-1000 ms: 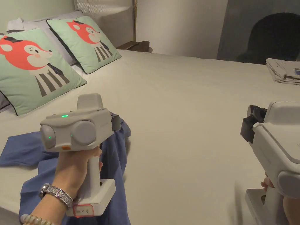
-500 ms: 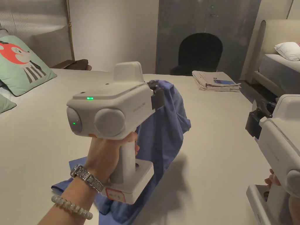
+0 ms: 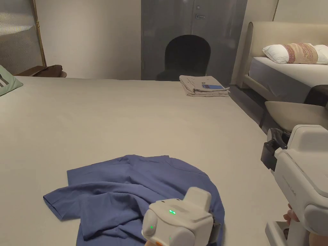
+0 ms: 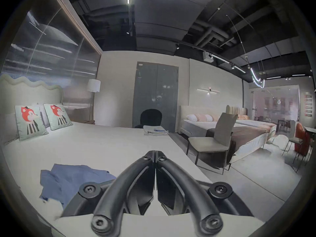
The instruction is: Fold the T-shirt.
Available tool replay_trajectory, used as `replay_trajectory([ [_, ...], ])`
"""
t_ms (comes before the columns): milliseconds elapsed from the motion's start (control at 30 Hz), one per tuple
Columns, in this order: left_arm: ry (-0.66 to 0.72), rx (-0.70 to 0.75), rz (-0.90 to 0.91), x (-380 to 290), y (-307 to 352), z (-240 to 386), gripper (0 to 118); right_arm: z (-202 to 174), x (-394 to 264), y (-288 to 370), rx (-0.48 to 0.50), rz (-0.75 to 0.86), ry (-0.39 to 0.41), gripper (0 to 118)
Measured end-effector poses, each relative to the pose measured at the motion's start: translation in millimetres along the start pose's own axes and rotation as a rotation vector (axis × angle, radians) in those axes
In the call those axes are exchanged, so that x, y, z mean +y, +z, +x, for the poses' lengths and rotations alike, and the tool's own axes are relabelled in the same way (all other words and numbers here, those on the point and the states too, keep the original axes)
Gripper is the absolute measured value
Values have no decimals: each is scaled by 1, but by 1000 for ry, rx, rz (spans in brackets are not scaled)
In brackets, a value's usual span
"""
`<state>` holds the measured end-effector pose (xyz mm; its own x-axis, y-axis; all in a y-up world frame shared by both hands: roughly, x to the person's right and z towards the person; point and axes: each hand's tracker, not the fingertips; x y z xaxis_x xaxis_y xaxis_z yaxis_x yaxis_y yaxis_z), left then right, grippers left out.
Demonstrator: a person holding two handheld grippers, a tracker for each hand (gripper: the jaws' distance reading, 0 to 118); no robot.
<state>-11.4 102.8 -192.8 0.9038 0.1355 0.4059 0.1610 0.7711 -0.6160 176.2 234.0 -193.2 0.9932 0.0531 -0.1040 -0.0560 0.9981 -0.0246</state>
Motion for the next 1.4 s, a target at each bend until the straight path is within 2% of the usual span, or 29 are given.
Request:
replay_trajectory([
  [67, -12, -3, -45, -8, -6, -1, 7, -3, -5, -2, 5, -5, -3, 0],
  [100, -6, -5, -49, -10, -7, -3, 13, -4, -5, -2, 7, -4, -3, 0],
  [200, 18, 4, -37, -7, 6, -18, 100, -6, -7, -2, 15, -3, 5, 0],
  [233, 42, 39, 27, -3, 16, -26, 110, -7, -6, -2, 18, -1, 7, 0],
  [267, 57, 56, 80, 1, 27, -35, 106, -8, -6, -1, 19, 1, 10, 0],
  [433, 168, 259, 351, 35, 121, -100, 108, -12, -3, -5, 28, 14, 5, 0],
  [633, 172, 659, 596, 33, 234, -165, 107, -22, -3, -14, 55, 28, -18, 0],
  [700, 168, 744, 643, 28, 260, -175, 103, -27, -4, -17, 69, 26, -18, 0],
  [733, 158, 779, 662, 25, 270, -174, 76, -31, -4, -19, 76, 25, -16, 0],
  [800, 170, 865, 670, 23, 281, -179, 10, -36, -3, -21, 89, 27, -14, 0],
  [833, 176, 882, 665, 21, 284, -182, 1, -41, -2, -19, 101, 29, -17, 0],
  [1067, 232, 788, 629, 9, 272, -188, 1, -46, -1, -24, 118, 29, -31, 0],
  [1233, 308, 661, 438, 0, 226, -213, 3, -49, -11, -27, 124, -1, -22, 0],
  [1300, 335, 629, 350, -6, 203, -230, 12, -50, -17, -29, 123, -14, -14, 0],
  [1333, 359, 615, 308, -10, 190, -238, 12, -50, -19, -30, 124, -24, -8, 0],
  [1367, 381, 599, 267, -13, 179, -245, 32, -50, -21, -31, 124, -32, -4, 0],
  [1400, 400, 574, 197, -17, 166, -253, 61, -50, -24, -32, 124, -42, 3, 0],
])
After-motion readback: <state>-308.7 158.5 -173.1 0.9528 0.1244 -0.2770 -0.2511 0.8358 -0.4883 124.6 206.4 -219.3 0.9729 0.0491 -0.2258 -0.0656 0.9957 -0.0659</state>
